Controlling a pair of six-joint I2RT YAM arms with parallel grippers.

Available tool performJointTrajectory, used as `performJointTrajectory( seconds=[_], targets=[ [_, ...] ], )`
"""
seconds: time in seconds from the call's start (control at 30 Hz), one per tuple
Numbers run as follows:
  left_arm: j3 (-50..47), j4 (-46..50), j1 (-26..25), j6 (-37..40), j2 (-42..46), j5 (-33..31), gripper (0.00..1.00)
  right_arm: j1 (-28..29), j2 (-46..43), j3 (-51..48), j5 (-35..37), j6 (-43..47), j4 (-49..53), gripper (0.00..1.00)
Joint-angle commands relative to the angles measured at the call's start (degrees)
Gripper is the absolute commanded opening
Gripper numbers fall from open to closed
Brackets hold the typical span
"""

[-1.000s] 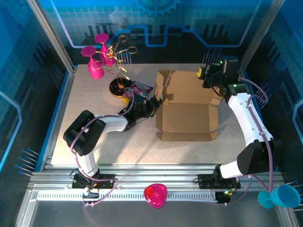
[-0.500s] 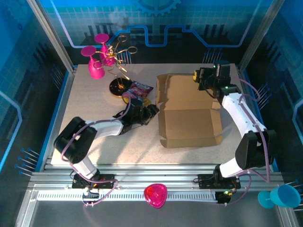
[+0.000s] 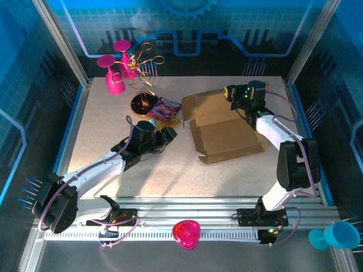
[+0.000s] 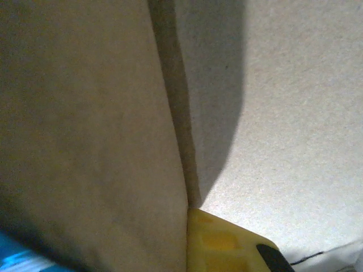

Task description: Fold the paper box

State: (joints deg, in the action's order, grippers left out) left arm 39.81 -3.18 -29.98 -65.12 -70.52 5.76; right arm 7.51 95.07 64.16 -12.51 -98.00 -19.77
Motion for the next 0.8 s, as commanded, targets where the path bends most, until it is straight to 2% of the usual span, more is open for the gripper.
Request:
performJointTrajectory(
  seconds=[0.0,0.13,0.27,0.43,0.77],
  targets=[
    [1.3,5.1,2.4,2.5,1.2,-0.8,0.59,0.3,2.2,-1.7,-2.6,1.1,-9.9,0.00],
    [3.3,7.5,4.8,4.8,1.0,0.0,0.59,0.0,2.6,-5.6,-4.1,0.5,-12.4,0.00],
    [5.6,7.9,7.5,8.2,-1.1,1.8,0.54,-0.6,3.2,-7.9,-5.6,0.9,-13.7,0.00],
    [13.4,9.4,9.2,16.8,-10.0,5.1,0.42,-1.9,3.2,-9.8,-6.8,0.6,-14.5,0.00],
    [31.8,14.4,9.2,33.3,-27.5,7.0,0.40,-3.2,5.1,-4.1,-11.3,3.2,-5.5,0.00]
  ],
)
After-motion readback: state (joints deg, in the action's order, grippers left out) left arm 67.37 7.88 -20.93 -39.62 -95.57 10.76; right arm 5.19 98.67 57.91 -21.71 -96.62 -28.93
